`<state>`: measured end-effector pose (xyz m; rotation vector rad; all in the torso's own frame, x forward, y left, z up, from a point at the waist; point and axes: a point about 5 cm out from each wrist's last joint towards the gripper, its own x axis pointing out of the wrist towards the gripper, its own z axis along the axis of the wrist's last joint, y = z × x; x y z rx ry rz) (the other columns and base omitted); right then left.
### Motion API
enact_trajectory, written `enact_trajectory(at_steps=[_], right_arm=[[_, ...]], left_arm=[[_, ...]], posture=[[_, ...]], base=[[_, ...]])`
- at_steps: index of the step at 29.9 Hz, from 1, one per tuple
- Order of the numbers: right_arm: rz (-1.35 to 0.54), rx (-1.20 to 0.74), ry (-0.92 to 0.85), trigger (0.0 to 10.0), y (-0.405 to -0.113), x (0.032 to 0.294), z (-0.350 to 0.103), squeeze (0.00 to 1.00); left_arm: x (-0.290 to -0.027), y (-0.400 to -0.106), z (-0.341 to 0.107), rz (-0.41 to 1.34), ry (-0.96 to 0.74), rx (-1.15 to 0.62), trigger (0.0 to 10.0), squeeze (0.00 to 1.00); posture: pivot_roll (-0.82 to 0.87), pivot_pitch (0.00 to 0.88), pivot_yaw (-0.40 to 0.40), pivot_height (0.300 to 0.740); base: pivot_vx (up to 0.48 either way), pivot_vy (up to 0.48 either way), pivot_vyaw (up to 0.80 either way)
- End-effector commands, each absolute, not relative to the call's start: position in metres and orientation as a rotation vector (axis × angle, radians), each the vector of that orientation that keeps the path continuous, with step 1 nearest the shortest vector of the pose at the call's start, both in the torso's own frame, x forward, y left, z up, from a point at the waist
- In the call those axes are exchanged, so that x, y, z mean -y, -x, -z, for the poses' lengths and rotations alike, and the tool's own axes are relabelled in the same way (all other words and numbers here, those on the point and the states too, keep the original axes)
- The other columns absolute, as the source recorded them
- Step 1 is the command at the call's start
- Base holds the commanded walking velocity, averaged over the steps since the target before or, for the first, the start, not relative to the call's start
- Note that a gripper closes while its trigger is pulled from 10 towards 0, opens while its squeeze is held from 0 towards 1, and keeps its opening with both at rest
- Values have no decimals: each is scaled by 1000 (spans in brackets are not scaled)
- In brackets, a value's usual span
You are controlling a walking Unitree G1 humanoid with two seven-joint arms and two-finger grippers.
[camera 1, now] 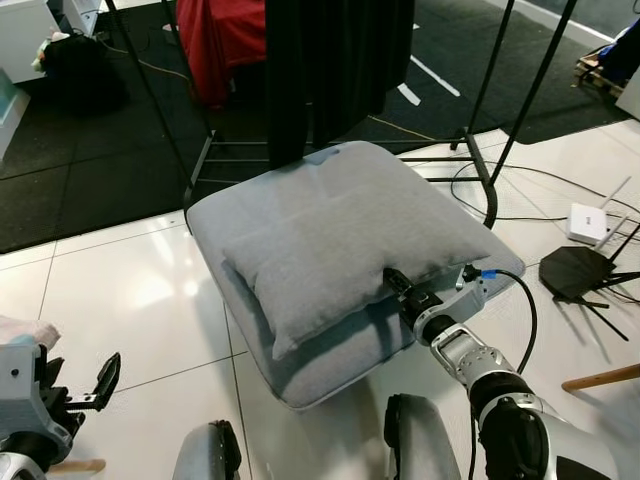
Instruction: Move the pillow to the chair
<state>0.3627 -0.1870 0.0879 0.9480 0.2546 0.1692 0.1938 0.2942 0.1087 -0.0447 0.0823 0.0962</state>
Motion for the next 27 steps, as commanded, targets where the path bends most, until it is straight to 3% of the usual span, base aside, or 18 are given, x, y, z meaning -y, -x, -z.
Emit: enact_trajectory(at_steps=[1, 6, 7, 8, 9, 27], right_arm=[[-183, -294, -976, 10000, -360, 179, -81, 0], [-263, -262, -1019, 10000, -364, 169, -91, 0], [-265, -253, -1026, 9020, -366, 168, -93, 0], [-265, -253, -1026, 9020, -366, 168, -93, 0], [-268, -234, -1037, 0, -368, 168, -97, 0], [-330, -94, -1021, 0, -382, 179, -131, 0]], left_arm=[[-302, -189, -111, -119, 32, -101, 10000, 0], [-303, -188, -121, -107, 15, -104, 10000, 0], [-303, -188, -123, -105, 13, -106, 10000, 0], [-303, -188, -123, -105, 13, -106, 10000, 0], [-303, -187, -124, -104, 10, -109, 10000, 0], [-299, -185, -125, -108, 16, -139, 10000, 0]], posture=[[104, 296, 90, 475], [130, 310, 102, 475], [137, 311, 103, 475], [137, 311, 103, 475], [141, 312, 104, 475], [130, 298, 94, 475]], base=[[0, 0, 0], [0, 0, 0], [0, 0, 0], [0, 0, 0], [0, 0, 0], [0, 0, 0]])
